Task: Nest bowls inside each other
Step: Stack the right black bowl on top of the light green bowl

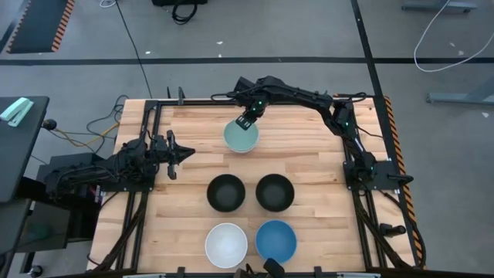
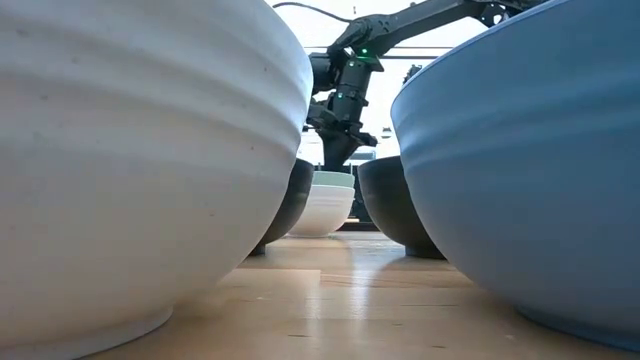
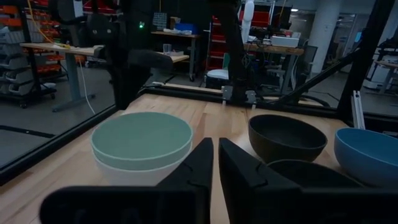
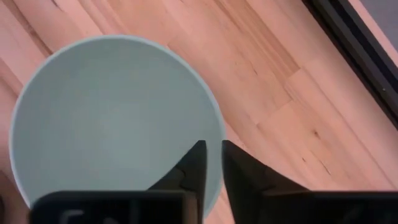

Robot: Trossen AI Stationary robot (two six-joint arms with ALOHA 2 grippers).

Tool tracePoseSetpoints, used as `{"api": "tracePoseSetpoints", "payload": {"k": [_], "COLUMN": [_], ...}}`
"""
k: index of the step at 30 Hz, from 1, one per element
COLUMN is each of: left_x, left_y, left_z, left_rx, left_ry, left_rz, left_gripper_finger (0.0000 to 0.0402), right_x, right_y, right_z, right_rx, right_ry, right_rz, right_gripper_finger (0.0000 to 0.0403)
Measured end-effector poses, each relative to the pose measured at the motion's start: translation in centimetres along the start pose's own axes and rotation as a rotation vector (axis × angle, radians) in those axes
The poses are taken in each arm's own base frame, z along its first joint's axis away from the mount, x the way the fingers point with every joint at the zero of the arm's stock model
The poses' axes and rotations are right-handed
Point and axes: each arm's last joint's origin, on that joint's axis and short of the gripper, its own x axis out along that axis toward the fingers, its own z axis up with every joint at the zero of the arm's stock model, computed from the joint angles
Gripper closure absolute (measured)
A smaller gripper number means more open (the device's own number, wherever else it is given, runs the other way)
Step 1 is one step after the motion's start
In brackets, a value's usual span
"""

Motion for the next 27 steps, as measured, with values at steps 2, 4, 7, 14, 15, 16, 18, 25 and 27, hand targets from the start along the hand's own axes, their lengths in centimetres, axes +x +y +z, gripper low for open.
{"api": "tracePoseSetpoints", "payload": {"k": [2,4,7,14,15,16,18,25,27], "left_x": [0.0,0.0,0.0,0.0,0.0,0.0,0.0,0.0,0.0], "left_y": [0.0,0.0,0.0,0.0,0.0,0.0,0.0,0.0,0.0], "left_z": [0.0,0.0,0.0,0.0,0.0,0.0,0.0,-0.1,-0.1], "left_rx": [0.000,0.000,-0.001,-0.030,-0.034,-0.035,-0.036,-0.037,-0.037], "left_ry": [0.000,0.000,0.000,0.000,0.000,0.000,0.001,0.005,0.007], "left_rz": [0.000,0.000,0.000,0.000,0.000,0.000,0.000,0.000,0.000], "left_gripper_finger": [0.0374,0.0377,0.0378,0.0368,0.0368,0.0367,0.0369,0.0378,0.0377], "right_x": [0.0,0.0,0.0,0.1,0.1,0.1,0.1,-0.4,-1.0], "right_y": [0.0,0.0,0.5,3.6,4.2,4.8,5.9,9.3,10.2], "right_z": [0.0,0.0,-0.2,-2.0,-2.3,-2.8,-3.6,-6.2,-6.9], "right_rx": [0.000,-0.004,-0.015,-0.107,-0.125,-0.142,-0.175,-0.242,-0.241], "right_ry": [0.000,0.000,0.007,0.094,0.108,0.123,0.163,0.257,0.261], "right_rz": [0.000,0.000,0.002,-0.025,-0.041,-0.059,-0.082,-0.105,-0.106], "right_gripper_finger": [0.0379,0.0395,0.0390,0.0397,0.0394,0.0392,0.0388,0.0393,0.0394]}}
